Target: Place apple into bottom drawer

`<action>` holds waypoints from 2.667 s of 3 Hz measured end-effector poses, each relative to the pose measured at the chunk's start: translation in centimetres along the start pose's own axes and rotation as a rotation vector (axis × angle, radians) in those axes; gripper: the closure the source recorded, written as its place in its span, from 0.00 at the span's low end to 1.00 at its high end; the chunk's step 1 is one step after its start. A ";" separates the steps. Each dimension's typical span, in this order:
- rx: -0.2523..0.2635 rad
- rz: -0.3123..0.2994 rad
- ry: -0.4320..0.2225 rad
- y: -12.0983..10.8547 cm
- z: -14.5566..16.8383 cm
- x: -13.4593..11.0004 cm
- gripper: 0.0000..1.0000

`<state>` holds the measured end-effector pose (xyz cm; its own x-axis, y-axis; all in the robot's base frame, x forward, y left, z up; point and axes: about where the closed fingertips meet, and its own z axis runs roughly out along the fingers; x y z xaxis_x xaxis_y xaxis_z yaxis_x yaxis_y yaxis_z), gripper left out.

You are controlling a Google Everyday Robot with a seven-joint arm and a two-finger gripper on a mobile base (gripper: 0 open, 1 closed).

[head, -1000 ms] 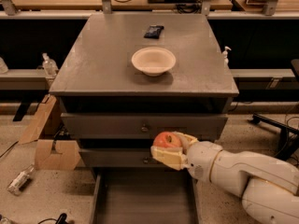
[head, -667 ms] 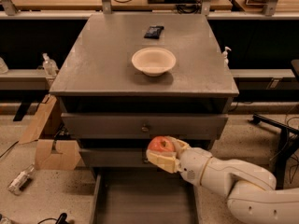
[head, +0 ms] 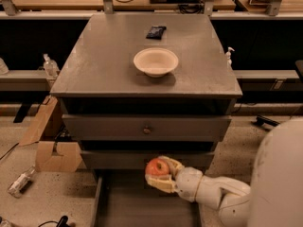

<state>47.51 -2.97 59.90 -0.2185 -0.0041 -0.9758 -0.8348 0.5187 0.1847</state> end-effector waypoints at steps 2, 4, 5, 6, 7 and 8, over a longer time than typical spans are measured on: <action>0.036 0.068 0.123 -0.8 0.0 11.2 1.00; 0.017 0.095 0.142 -0.9 1.0 13.4 1.00; -0.027 0.066 0.223 -1.6 4.9 19.3 1.00; -0.037 0.045 0.285 -2.9 9.0 26.5 1.00; -0.007 0.058 0.310 -4.1 11.5 33.8 1.00; 0.046 0.085 0.306 -5.2 12.6 39.1 1.00</action>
Offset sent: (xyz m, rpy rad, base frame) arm -0.0222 -0.0146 -0.1692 -0.1360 0.2080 -0.0926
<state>49.71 4.98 19.33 -0.4338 -0.2125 -0.8756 -0.7851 0.5660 0.2517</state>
